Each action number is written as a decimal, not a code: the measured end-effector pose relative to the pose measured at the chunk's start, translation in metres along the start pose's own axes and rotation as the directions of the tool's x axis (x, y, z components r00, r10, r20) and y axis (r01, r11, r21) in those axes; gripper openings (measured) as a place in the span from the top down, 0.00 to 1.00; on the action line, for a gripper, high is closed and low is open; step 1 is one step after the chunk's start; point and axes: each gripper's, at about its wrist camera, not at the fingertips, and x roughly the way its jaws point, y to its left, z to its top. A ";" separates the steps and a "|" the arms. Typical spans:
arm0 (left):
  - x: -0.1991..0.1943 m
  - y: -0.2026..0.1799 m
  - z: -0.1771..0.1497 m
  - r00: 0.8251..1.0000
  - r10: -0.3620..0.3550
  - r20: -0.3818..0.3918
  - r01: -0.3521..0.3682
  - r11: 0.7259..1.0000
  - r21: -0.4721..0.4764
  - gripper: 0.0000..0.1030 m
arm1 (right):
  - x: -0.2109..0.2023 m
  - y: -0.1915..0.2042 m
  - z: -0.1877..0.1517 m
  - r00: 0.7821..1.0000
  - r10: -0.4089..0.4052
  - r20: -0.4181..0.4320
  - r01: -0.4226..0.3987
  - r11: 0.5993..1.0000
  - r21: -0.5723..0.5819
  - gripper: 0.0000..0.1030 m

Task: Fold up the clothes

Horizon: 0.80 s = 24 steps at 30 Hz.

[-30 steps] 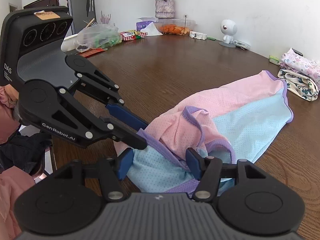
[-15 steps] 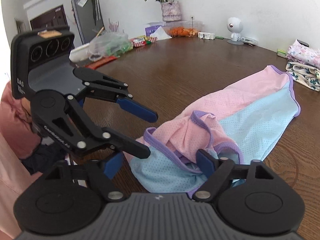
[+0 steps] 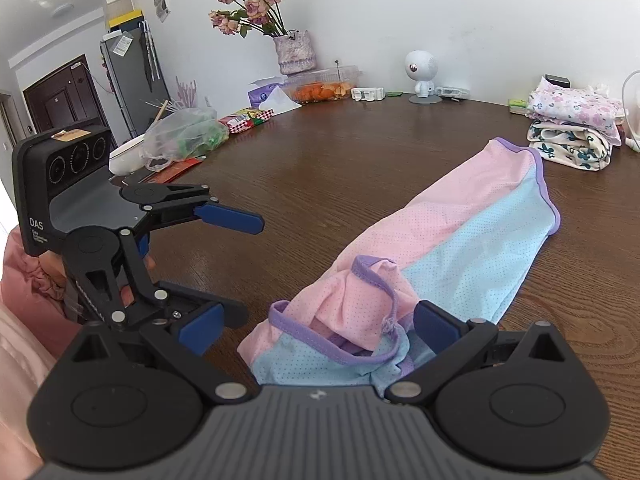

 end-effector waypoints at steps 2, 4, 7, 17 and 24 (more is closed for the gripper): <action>-0.001 -0.001 0.000 1.000 0.010 -0.004 -0.010 1.000 0.000 0.00 | -0.001 0.001 -0.001 1.000 -0.019 -0.008 0.019 1.000 -0.013 0.00; -0.001 -0.003 0.002 0.999 0.030 -0.013 -0.030 1.000 -0.003 0.00 | -0.001 0.004 -0.002 0.999 -0.049 -0.015 0.049 0.999 -0.023 0.00; -0.002 -0.005 0.005 0.997 0.073 -0.030 -0.073 0.997 -0.013 0.00 | -0.002 0.011 -0.003 0.994 -0.112 -0.016 0.111 0.993 -0.043 0.00; 0.001 -0.017 0.010 0.986 0.146 -0.085 -0.147 0.989 -0.015 0.00 | -0.007 0.032 -0.008 0.966 -0.259 0.029 0.260 0.953 -0.155 0.00; 0.002 -0.024 0.009 0.972 0.198 -0.126 -0.199 0.980 0.006 0.00 | -0.013 0.055 -0.020 0.940 -0.331 0.083 0.340 0.883 -0.324 0.00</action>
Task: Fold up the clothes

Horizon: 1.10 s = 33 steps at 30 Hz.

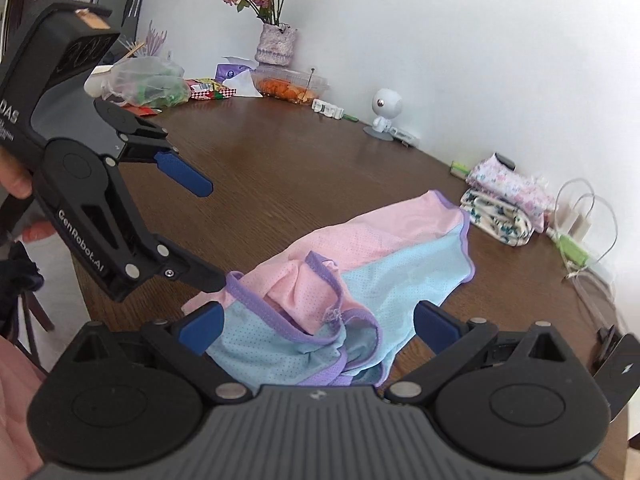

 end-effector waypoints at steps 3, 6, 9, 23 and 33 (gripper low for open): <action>-0.001 0.001 -0.002 1.000 0.018 -0.017 -0.018 1.000 0.000 0.00 | 0.001 0.006 -0.004 0.998 0.050 -0.028 -0.052 0.994 -0.092 0.00; -0.002 0.002 -0.006 0.999 0.022 -0.031 -0.022 1.000 0.003 0.00 | 0.007 0.013 -0.009 0.986 0.140 -0.091 -0.153 0.975 -0.161 0.07; -0.004 0.000 -0.010 0.999 0.010 -0.038 -0.009 1.000 0.017 0.00 | 0.011 0.027 -0.015 0.978 0.171 -0.122 -0.198 0.945 -0.261 0.15; -0.009 -0.028 -0.013 0.995 -0.088 -0.055 0.100 0.954 0.282 0.06 | 0.049 0.002 0.002 0.920 0.319 -0.228 -0.362 0.914 -0.183 0.90; 0.011 -0.075 -0.030 0.999 -0.045 0.006 0.025 0.650 0.759 0.28 | 0.059 -0.060 0.020 0.856 0.478 -0.196 -0.457 0.878 0.141 0.96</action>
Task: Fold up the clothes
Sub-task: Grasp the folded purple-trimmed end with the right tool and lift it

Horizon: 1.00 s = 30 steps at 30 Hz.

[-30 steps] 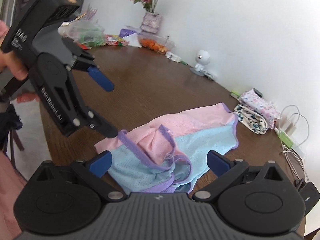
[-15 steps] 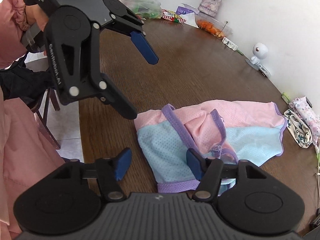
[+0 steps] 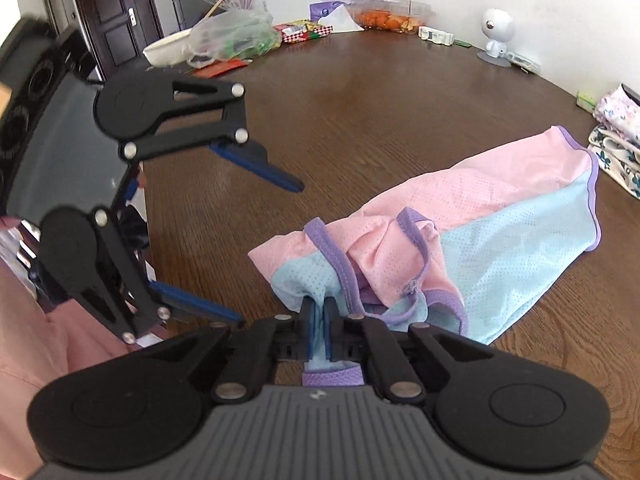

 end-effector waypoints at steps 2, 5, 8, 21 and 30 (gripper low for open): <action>0.007 -0.007 0.002 1.000 0.026 -0.009 -0.025 0.995 0.099 0.34 | -0.004 -0.007 0.002 1.000 0.021 0.004 -0.021 0.999 0.028 0.97; 0.018 -0.008 0.003 1.000 0.011 -0.023 -0.007 0.983 0.185 0.42 | -0.009 -0.010 0.005 0.999 0.043 0.003 -0.043 0.998 0.036 0.96; 0.028 -0.001 0.005 0.999 0.000 -0.044 0.010 0.978 0.210 0.55 | -0.012 -0.010 0.010 0.999 0.046 0.001 -0.046 0.999 0.027 0.96; 0.034 0.060 0.015 0.977 -0.208 -0.044 0.205 0.977 -0.057 0.91 | -0.045 0.025 -0.020 0.959 -0.159 0.233 0.204 0.962 -0.183 0.15; 0.034 0.076 0.018 0.963 -0.267 -0.039 0.258 0.952 -0.163 0.91 | 0.001 0.037 -0.049 0.932 -0.297 0.208 0.356 0.858 -0.371 0.32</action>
